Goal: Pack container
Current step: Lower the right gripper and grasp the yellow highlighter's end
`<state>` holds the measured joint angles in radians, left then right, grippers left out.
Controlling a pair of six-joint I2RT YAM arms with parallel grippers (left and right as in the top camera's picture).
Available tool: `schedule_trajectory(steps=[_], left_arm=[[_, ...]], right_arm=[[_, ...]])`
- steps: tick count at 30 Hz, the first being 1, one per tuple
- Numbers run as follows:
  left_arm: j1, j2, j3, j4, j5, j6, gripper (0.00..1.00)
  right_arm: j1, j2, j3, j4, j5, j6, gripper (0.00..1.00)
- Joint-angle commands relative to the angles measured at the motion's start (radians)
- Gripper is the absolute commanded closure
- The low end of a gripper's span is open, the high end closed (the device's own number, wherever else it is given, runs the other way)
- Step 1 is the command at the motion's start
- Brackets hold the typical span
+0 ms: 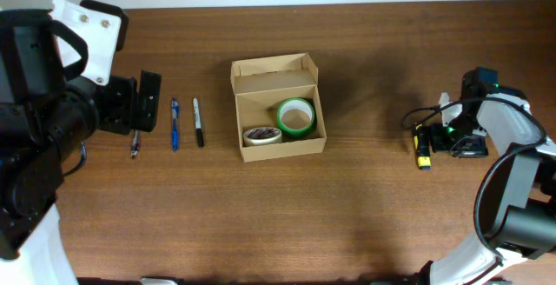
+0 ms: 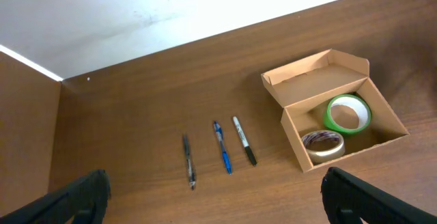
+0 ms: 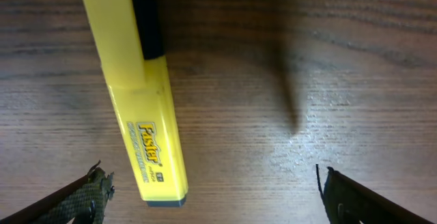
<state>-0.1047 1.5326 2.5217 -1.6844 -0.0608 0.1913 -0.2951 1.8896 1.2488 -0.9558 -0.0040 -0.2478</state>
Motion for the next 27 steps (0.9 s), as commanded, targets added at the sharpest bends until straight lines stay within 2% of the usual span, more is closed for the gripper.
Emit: schedule_trajectory(steps=[1,15,21,27], left_arm=[[-0.004,0.001,0.001,-0.002,-0.007,0.016,0.01],[-0.004,0.001,0.001,-0.002,-0.007,0.016,0.01],[-0.004,0.001,0.001,-0.002,-0.007,0.016,0.01],[-0.004,0.001,0.001,-0.002,-0.007,0.016,0.01]], right_arm=[[0.001,0.005,-0.010,0.003,-0.032,-0.010,0.03],[0.040,0.090,-0.012,0.023,-0.074,-0.011,0.05],[0.068,0.117,-0.012,0.030,-0.075,-0.010,0.17],[0.095,0.139,-0.013,0.037,-0.075,-0.007,0.18]])
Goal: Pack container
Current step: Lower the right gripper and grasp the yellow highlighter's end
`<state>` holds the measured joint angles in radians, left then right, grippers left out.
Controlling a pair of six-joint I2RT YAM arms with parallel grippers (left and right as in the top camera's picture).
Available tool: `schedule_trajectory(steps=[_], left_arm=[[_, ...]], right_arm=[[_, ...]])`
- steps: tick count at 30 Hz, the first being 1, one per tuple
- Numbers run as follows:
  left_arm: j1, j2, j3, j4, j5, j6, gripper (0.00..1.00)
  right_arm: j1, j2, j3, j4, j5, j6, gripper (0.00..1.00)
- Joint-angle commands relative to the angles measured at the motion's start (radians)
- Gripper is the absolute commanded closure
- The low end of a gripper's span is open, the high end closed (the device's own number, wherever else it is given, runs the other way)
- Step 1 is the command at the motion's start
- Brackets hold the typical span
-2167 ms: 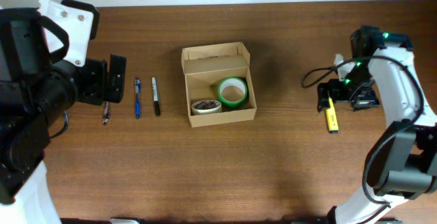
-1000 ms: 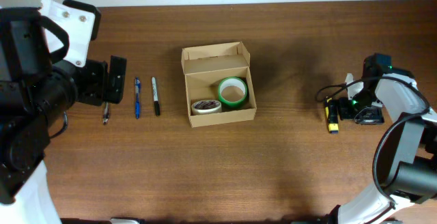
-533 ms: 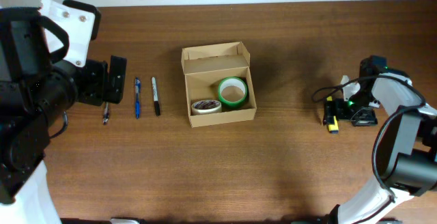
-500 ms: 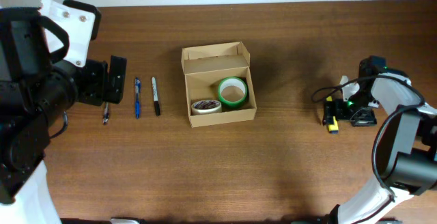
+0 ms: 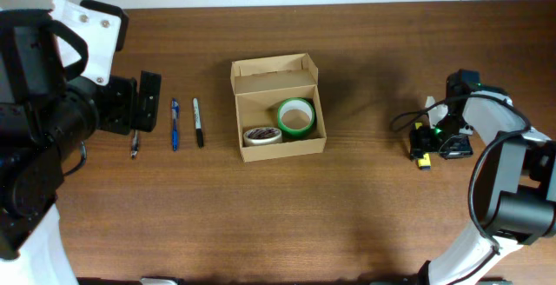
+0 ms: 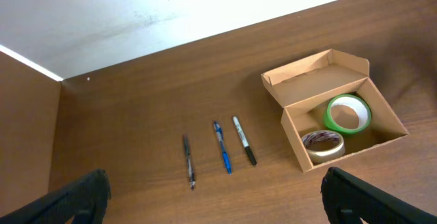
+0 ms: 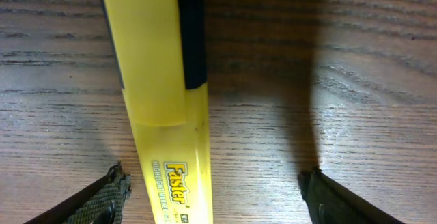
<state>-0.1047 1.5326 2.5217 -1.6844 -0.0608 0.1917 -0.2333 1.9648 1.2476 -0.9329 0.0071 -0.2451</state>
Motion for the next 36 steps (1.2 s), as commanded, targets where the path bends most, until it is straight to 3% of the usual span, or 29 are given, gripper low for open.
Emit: schedule_trajectory(steps=[1,21,29,36], left_arm=[[-0.004,0.001,0.001,-0.002,-0.007,0.016,0.01],[-0.004,0.001,0.001,0.000,0.012,0.016,0.01],[-0.004,0.001,0.001,0.000,0.012,0.016,0.01],[-0.004,0.001,0.001,0.000,0.012,0.016,0.01]], right_arm=[[0.038,0.070,-0.012,0.018,-0.087,-0.009,0.18],[0.103,0.129,-0.013,0.062,-0.082,-0.014,0.20],[0.103,0.129,-0.013,0.085,-0.082,-0.013,0.42],[0.103,0.129,-0.013,0.080,-0.083,-0.001,0.72]])
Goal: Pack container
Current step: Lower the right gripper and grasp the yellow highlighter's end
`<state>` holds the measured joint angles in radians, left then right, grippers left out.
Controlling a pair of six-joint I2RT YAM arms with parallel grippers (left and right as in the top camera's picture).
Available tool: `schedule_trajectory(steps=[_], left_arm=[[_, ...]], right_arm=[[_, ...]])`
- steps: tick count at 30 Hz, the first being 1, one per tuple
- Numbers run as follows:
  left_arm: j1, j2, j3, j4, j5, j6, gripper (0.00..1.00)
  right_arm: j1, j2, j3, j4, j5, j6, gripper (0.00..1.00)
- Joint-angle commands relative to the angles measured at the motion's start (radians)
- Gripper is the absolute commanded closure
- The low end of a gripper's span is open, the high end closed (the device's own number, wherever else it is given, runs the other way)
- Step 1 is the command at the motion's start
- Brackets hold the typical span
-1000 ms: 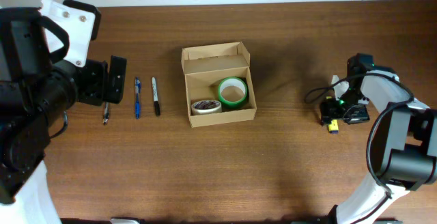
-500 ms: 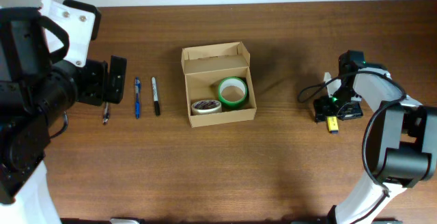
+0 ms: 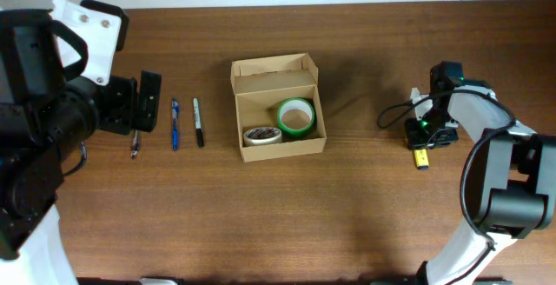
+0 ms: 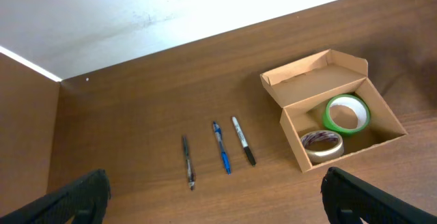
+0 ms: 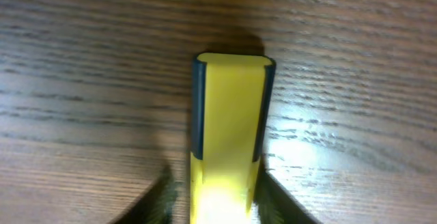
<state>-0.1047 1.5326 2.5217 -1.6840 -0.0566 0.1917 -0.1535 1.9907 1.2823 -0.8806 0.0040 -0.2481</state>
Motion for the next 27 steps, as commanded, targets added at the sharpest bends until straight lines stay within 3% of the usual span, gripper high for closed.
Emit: schedule_trajectory(steps=[1,7,19,27], left_arm=[[-0.004,0.001,0.001,0.000,0.008,0.016,0.01],[-0.004,0.001,0.001,0.000,0.008,0.016,0.01],[-0.004,0.001,0.001,0.001,0.007,0.016,0.01],[-0.004,0.001,0.001,0.011,0.007,0.016,0.01]], right_arm=[[0.023,0.103,-0.047,0.027,-0.080,0.002,0.77],[0.023,0.103,-0.047,0.025,-0.080,0.002,0.96],[0.023,0.095,-0.011,-0.018,-0.095,0.028,0.96],[0.024,0.033,0.277,-0.222,-0.155,0.047,0.96]])
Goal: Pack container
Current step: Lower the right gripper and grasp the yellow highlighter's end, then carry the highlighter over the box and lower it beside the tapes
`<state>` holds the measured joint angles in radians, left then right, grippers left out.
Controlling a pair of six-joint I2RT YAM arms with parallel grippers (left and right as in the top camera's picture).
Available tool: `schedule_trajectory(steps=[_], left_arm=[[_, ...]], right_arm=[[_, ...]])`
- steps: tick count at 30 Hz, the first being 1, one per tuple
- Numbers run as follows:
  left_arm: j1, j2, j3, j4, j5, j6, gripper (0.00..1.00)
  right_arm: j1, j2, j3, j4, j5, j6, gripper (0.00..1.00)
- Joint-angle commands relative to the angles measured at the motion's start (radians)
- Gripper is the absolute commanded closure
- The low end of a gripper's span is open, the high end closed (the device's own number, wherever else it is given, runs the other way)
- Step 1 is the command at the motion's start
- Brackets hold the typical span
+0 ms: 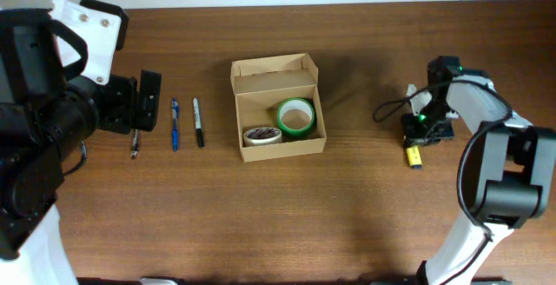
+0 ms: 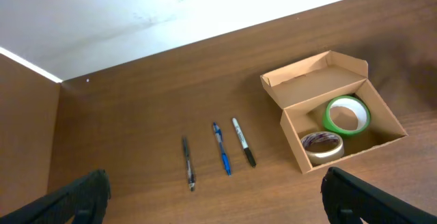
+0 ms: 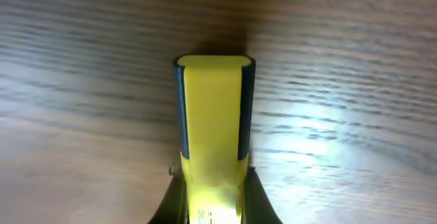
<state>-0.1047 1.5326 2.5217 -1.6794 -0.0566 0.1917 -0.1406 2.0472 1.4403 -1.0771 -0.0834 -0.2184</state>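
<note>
An open cardboard box [image 1: 278, 107] sits mid-table with a green tape roll [image 1: 295, 116] and a brown-patterned tape roll [image 1: 261, 135] inside. My right gripper [image 1: 423, 135] is at the right of the table, shut on a yellow highlighter [image 1: 414, 155]. In the right wrist view the highlighter [image 3: 213, 128] sticks out forward between the fingers [image 3: 174, 202], over the wood. A dark pen [image 1: 135, 145], a blue pen [image 1: 174, 124] and a black marker [image 1: 198, 122] lie left of the box. My left gripper [image 2: 218, 210] hangs open high above them.
The box's lid flap [image 1: 271, 66] stands open on its far side. A black cable [image 1: 391, 109] loops beside the right arm. The table's far edge [image 2: 205, 36] meets a white wall.
My right gripper, its fingers pressed on the highlighter, has shifted a little left toward the box, carrying the highlighter with it. The left arm, the pens and the box are unchanged.
First my right gripper was open over the table with the highlighter lying left of centre between its fingers. Then the highlighter was more centred. After that the fingers were closing against its sides. Now they hold it, slightly nearer the box.
</note>
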Motion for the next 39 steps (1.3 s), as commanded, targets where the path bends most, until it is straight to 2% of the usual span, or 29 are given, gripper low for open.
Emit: schedule_trajectory(steps=[1,7,11,14,19,24,39], left_arm=[[-0.004,0.001,0.001,0.006,0.008,0.016,0.01],[-0.004,0.001,0.001,0.008,0.007,0.016,0.01],[-0.004,0.001,0.001,0.011,0.007,0.016,0.01],[-0.004,0.001,0.001,0.015,0.007,0.016,0.01],[-0.004,0.001,0.001,0.014,0.007,0.016,0.01],[-0.004,0.001,0.001,0.013,0.007,0.016,0.01],[-0.004,0.001,0.001,-0.001,0.007,0.016,0.01]], right_arm=[[0.013,-0.032,0.168,-0.058,-0.076,0.019,0.96],[0.061,-0.052,0.508,-0.279,-0.079,0.040,0.96],[0.154,-0.051,0.697,-0.395,-0.081,0.042,0.96],[0.264,-0.051,0.772,-0.432,-0.082,0.011,0.96],[0.449,-0.044,0.782,-0.430,-0.079,-0.066,0.96],[0.570,-0.024,0.782,-0.426,-0.079,-0.089,0.96],[0.666,0.163,0.780,-0.408,-0.105,-0.090,0.96]])
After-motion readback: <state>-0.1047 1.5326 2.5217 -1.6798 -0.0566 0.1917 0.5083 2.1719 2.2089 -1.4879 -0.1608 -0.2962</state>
